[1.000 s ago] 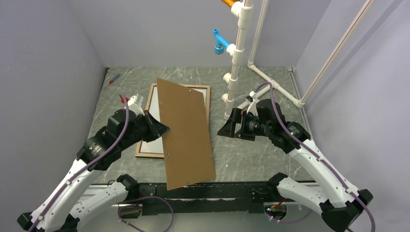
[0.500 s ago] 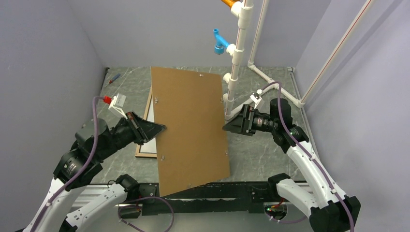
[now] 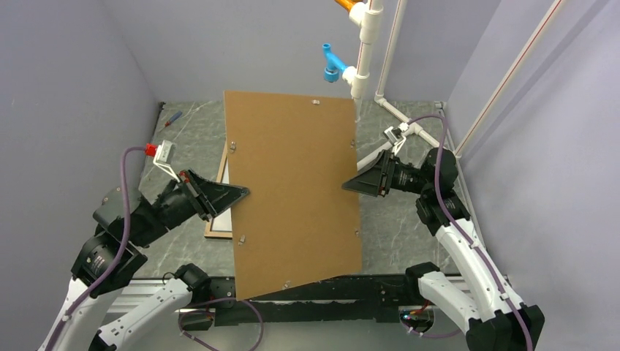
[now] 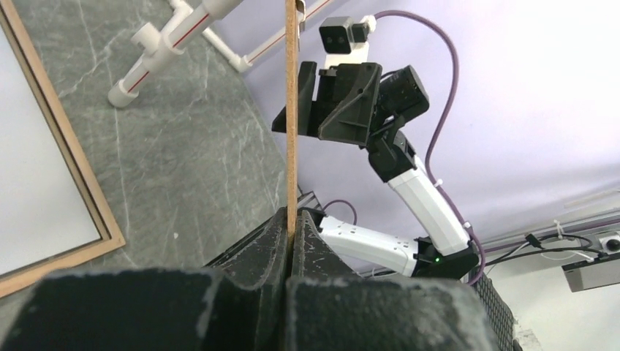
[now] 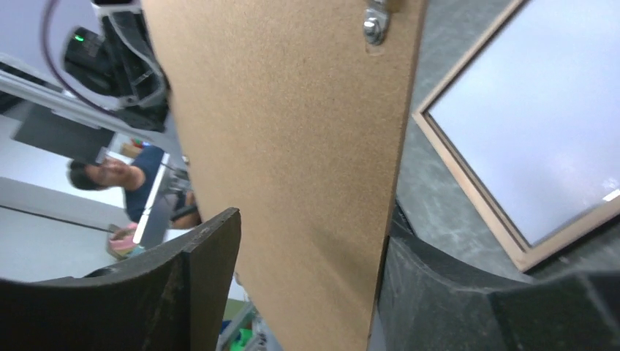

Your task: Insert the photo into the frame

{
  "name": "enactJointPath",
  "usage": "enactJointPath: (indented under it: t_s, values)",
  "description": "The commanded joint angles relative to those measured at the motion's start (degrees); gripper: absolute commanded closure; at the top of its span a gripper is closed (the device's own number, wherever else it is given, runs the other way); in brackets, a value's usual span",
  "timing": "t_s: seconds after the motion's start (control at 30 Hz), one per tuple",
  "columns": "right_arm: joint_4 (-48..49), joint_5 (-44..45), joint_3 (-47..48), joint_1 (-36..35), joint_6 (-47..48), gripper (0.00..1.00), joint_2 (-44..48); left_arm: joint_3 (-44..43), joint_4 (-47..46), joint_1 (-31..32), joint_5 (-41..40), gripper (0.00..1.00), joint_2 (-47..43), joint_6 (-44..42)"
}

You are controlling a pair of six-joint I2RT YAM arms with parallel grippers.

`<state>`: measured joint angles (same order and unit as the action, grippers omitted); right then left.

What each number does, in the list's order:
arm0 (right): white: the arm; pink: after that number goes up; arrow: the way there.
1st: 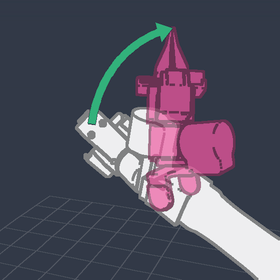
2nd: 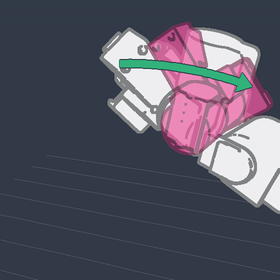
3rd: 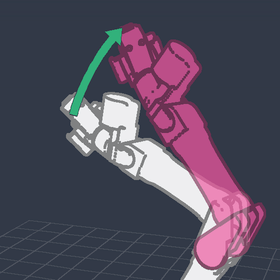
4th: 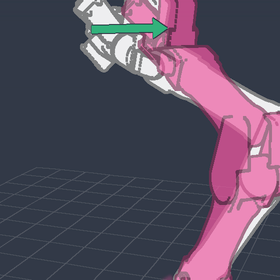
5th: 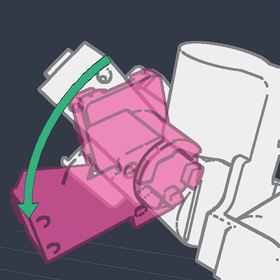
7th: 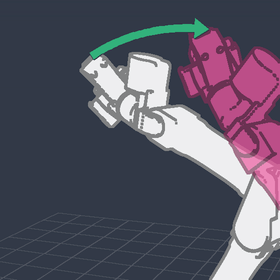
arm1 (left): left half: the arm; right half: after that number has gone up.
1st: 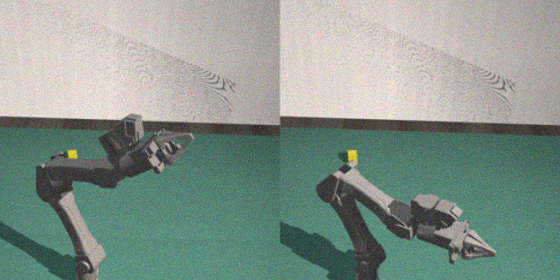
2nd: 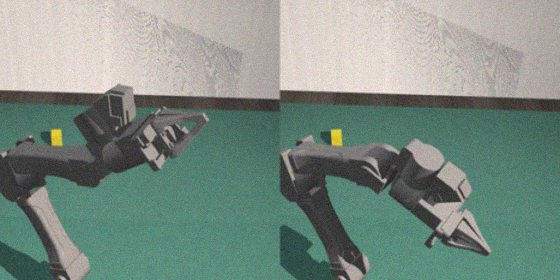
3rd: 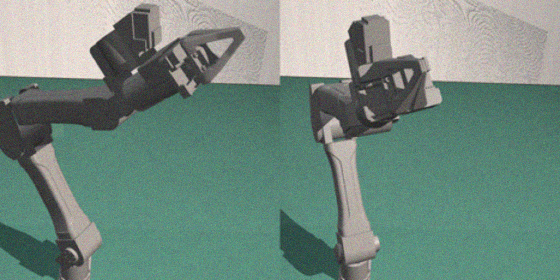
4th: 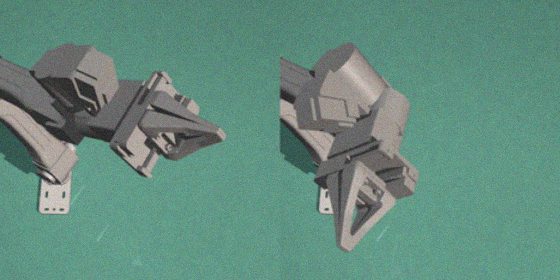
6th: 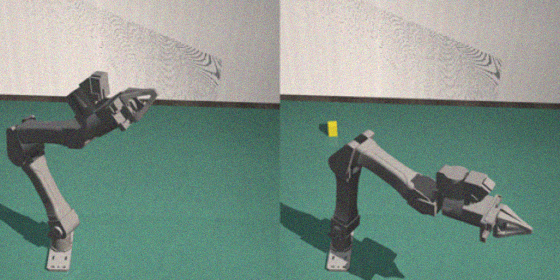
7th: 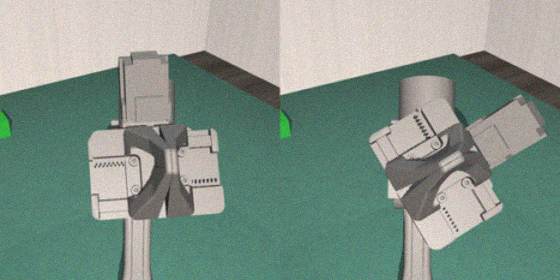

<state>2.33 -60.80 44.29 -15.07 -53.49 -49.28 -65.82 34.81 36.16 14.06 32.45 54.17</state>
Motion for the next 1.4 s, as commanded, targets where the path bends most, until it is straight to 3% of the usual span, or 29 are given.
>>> enactJointPath:
  t_s: [0.0, 0.13, 0.37, 0.57, 0.73, 0.8, 0.83, 0.97, 1.1, 1.2, 1.37]
  values:
    - [15.62, -7.96, 1.10, -0.75, -9.25, 0.40, 2.49, -1.11, -5.41, -0.07, -1.56, 1.00, -0.05, 0.95]
    - [15.23, -8.39, 1.94, -0.75, -9.77, 0.48, 3.55, -0.56, -4.74, -0.07, -3.09, 1.00, -0.08, 0.60]
    - [29.39, -9.62, -0.17, -0.75, -20.65, 0.61, 3.60, -0.22, -3.92, -0.04, -3.55, 1.00, 1.14, 0.03]
    - [39.06, -10.50, -1.01, -0.74, -28.00, 0.82, 2.96, 0.85, -3.11, -0.04, -6.53, 1.00, 1.23, -0.74]
    - [37.82, -11.09, -0.16, -0.74, -27.45, 1.00, 3.22, 0.59, -0.96, -0.08, -8.75, 0.99, 1.79, -1.73]
    - [36.22, -11.11, 0.32, -0.75, -26.36, 1.00, 3.43, 0.72, -0.41, -0.05, -9.47, 0.91, 1.99, -1.85]
    - [35.47, -11.11, 0.57, -0.76, -25.89, 1.00, 3.47, 0.84, -0.30, -0.08, -9.70, 0.83, 2.08, -1.94]
    - [31.37, -10.82, 1.34, -0.75, -23.49, 1.00, 3.49, 0.71, 0.93, -0.13, -10.75, 0.40, 2.72, -2.85]
    - [14.65, -8.90, 4.62, -0.60, -12.51, 1.00, 3.70, -1.17, 4.76, -0.18, -13.81, 0.10, 4.04, -4.51]
    - [0.44, -6.31, 8.29, -0.66, -3.41, 1.00, 4.14, -3.47, 9.94, -0.15, -18.09, 0.01, 5.54, -6.83]
    - [-21.70, -0.07, 14.47, -0.73, 9.46, 1.00, 4.15, -5.79, 19.81, -0.16, -25.92, 0.01, 9.75, -9.59]
